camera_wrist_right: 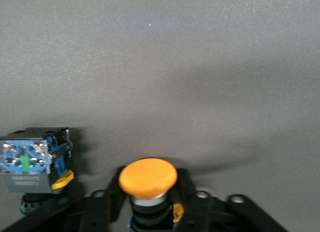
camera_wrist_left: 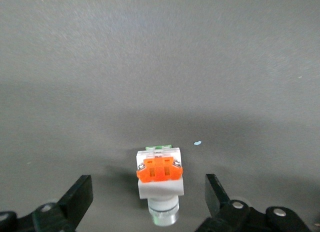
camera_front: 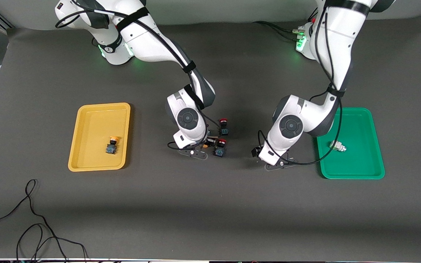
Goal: Place green and yellow buttons in trays
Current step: 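Grasp the yellow-cap button with the right gripper while the left gripper grasps the orange-white button, then carry the yellow-cap button to the yellow tray while the left gripper carries its button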
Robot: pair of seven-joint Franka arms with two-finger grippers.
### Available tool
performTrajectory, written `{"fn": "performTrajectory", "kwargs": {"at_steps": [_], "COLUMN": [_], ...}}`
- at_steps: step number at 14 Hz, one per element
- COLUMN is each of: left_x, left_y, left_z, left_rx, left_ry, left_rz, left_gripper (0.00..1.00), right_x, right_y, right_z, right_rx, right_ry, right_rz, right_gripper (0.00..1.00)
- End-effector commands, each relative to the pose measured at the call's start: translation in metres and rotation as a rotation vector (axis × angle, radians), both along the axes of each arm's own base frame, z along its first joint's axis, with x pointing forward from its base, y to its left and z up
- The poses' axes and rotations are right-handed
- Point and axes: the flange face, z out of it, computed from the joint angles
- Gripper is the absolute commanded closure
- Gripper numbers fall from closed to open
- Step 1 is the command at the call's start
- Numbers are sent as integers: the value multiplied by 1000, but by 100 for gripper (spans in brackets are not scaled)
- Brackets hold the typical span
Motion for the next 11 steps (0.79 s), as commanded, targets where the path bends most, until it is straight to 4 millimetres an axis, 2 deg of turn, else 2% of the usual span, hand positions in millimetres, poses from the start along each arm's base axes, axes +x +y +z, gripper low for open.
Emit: {"fn": "performTrajectory", "kwargs": {"at_steps": [1,2,3,5,6,8,10,11], "left_x": [0,-1,-1,-1,-1,-1,-1,3], "left_y": [-7,-8,-8,-8,-8,-8,-7,-5], "left_z": [0,-2,-2,-2,-2,-2,2,8], "left_rx": [2,3,5,6,7,9,9,6], "left_ry": [-4,-1,1,1,2,2,6,-1], "left_rz": [20,23,39,48,51,67,77,85], "left_gripper": [5,10,20,51,64,76,83,86], "right_x": [13,17,21,34,40,52,61,64], "right_y": [-7,-14,-22,-54,-78,-129,-183,-212], "right_z": [28,40,57,104,127,169,196,201], "right_rx": [35,33,29,34,32,40,30,30], "right_ry": [-7,16,38,86,129,186,230,255], "right_rz": [-26,-34,-35,7,27,84,129,170], "right_gripper": [100,100,100,100,100,100,100,100]}}
